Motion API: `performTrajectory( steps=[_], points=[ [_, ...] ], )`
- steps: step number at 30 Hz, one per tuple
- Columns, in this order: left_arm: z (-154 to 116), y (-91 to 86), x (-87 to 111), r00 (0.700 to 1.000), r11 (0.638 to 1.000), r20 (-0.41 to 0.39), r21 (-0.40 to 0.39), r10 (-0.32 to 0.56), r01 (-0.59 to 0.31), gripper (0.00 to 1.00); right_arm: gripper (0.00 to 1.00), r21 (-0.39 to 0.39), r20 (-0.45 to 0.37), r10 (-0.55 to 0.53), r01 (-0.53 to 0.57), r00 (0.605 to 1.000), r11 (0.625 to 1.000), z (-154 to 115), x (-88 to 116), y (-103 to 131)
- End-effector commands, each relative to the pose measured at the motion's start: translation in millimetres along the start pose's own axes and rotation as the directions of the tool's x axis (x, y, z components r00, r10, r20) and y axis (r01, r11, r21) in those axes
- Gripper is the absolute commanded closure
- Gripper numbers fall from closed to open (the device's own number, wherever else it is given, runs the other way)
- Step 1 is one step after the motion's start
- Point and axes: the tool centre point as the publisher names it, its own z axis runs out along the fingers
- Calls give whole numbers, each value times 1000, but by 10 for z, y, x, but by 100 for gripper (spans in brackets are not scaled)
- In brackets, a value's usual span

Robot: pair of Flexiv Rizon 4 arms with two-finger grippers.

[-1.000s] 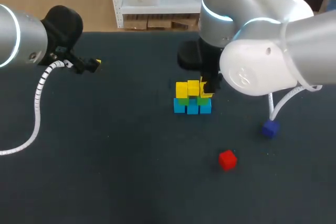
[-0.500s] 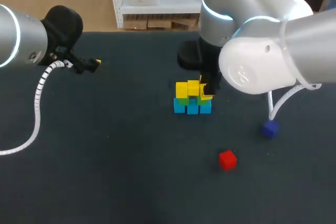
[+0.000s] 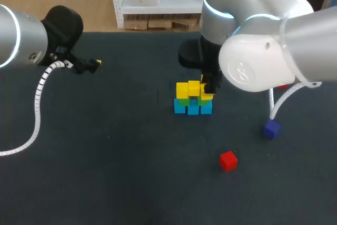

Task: Place the blue cubes, place green cubes on the blue cubes, place the yellow cubes on the green cubes, then place the red cubes on the yellow cubes, and place purple cube on the red cubes.

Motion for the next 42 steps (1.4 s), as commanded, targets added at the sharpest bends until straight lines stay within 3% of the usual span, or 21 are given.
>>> performTrajectory(
  steps=[1,15,24,28,29,30,42],
  points=[
    [6,14,5,1000,1000,3,4,1,-1,0,58,-5,0,1,-1,1000,1000,6,-18,-22],
    [6,14,5,1000,1000,3,4,1,-1,0,66,-9,5,17,-17,1000,1000,15,-30,-44],
    [6,14,5,1000,1000,3,4,1,-1,0,64,-9,14,21,-21,1000,1000,12,-41,-54],
    [6,14,5,1000,1000,3,4,1,-1,0,51,-4,12,22,-22,1000,1000,13,-36,-51],
    [6,14,5,1000,1000,3,4,1,-1,0,18,1,9,22,-22,1000,1000,13,-33,-50],
    [6,14,5,1000,1000,3,4,1,-1,0,0,5,8,25,-25,1000,1000,12,-29,-50],
    [6,14,5,1000,1000,3,4,1,-1,0,0,44,53,65,-68,996,997,-186,60,-49]
  ],
)
